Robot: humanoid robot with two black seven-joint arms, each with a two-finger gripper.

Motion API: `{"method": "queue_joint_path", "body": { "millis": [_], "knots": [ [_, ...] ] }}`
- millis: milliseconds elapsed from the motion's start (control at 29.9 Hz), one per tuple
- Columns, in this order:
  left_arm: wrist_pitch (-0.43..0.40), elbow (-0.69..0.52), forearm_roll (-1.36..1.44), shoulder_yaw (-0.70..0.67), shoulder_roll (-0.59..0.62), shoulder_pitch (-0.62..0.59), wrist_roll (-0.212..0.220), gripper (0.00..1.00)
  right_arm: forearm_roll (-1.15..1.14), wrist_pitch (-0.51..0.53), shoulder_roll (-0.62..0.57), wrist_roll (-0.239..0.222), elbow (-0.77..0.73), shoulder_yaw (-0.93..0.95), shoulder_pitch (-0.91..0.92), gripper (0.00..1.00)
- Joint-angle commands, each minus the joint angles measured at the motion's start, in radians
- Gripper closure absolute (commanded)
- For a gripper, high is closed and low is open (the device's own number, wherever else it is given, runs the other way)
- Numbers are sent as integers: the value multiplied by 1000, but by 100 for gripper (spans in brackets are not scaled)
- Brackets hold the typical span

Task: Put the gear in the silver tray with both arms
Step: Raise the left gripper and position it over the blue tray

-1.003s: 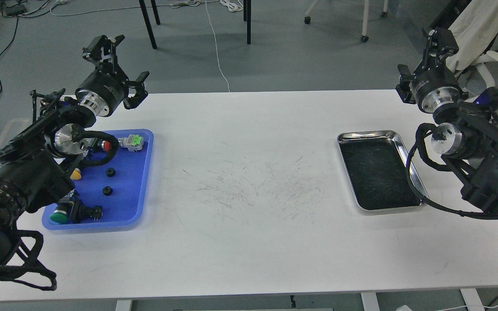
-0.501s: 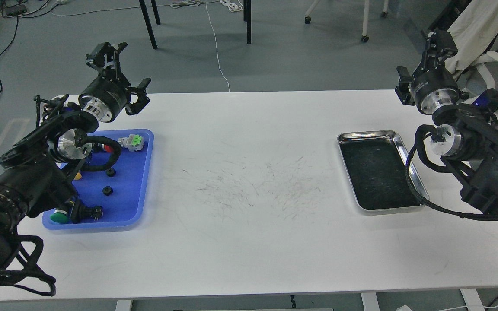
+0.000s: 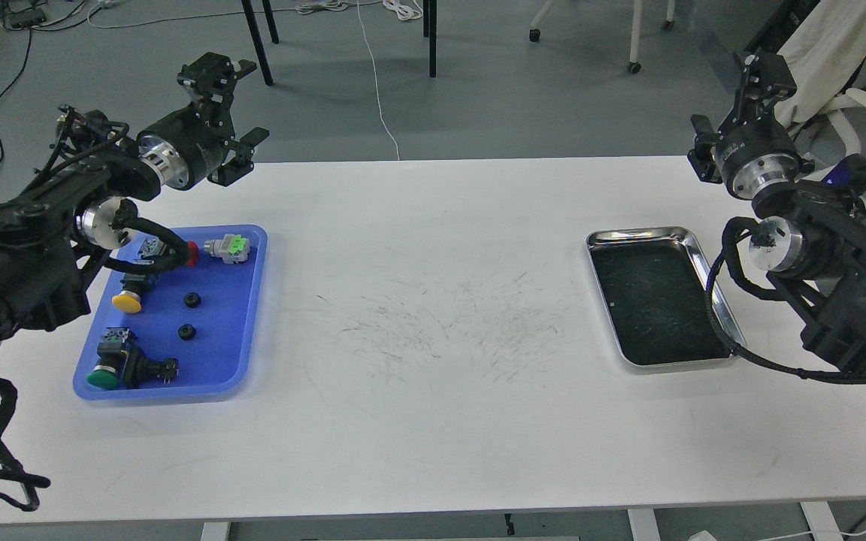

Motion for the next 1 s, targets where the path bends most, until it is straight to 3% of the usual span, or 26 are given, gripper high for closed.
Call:
{"method": "queue_joint_path", "body": {
  "millis": [0, 100, 201, 301, 468, 669, 903, 970],
  "knots": [
    [8, 1, 6, 43, 15, -20, -16, 1, 0, 0, 4, 0, 2, 0, -1, 1],
    [19, -1, 10, 127, 15, -24, -17, 1, 0, 0, 4, 0, 3, 0, -1, 1],
    [78, -40, 32, 236, 29, -102, 0, 1, 0, 0, 4, 0, 3, -1, -1, 1],
    [137, -64, 56, 374, 56, -145, -11, 1, 0, 2, 1, 0, 3, -5, -1, 1],
    [145, -140, 131, 386, 119, -191, -11, 3, 0, 2, -3, 0, 8, -3, -1, 1],
    [131, -249, 281, 397, 183, -219, 50, 3, 0, 3, -6, 0, 9, -8, -1, 1],
    [137, -390, 628, 403, 243, -233, 43, 3, 0, 3, -8, 0, 12, -14, -1, 1],
    [140, -374, 745, 397, 250, -228, 41, 3, -2, 3, -8, 0, 12, -17, -1, 1]
  ]
}}
